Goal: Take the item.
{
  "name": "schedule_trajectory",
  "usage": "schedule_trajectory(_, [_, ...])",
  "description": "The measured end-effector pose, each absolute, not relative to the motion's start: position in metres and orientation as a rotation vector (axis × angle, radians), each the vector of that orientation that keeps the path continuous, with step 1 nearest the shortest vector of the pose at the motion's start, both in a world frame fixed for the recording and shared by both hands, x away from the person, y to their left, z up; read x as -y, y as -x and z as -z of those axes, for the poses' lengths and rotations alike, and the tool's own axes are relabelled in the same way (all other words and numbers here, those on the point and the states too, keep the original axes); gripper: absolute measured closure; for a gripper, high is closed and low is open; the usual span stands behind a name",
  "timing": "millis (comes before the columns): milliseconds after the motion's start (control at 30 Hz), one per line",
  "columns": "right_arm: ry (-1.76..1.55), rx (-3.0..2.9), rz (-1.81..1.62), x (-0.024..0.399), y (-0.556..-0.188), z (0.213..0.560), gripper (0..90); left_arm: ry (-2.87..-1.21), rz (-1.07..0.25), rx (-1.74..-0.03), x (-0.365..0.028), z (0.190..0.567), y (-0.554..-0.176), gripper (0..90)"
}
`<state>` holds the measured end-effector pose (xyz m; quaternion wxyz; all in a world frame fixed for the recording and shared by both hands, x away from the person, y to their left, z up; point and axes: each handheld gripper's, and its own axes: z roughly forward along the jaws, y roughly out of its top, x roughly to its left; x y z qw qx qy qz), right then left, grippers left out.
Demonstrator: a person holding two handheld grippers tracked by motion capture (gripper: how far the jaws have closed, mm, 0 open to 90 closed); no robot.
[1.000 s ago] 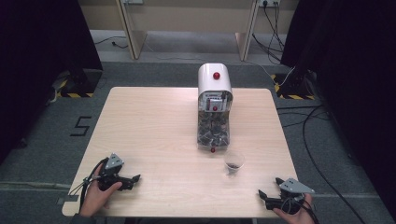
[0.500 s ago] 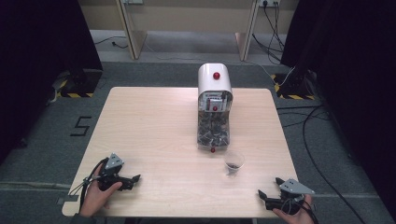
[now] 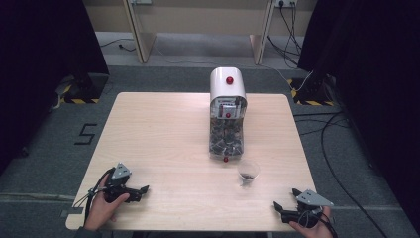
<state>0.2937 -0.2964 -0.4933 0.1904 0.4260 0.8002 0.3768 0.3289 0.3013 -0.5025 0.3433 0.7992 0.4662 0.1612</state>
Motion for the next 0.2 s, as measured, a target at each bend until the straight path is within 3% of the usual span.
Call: schedule_trajectory(200, [-1.195,-2.248,-1.057,0.2964,-0.2938,0.4932,12.9,-2.076,-0.419,-1.212,-0.3013,0.5025,-0.3289,0.0])
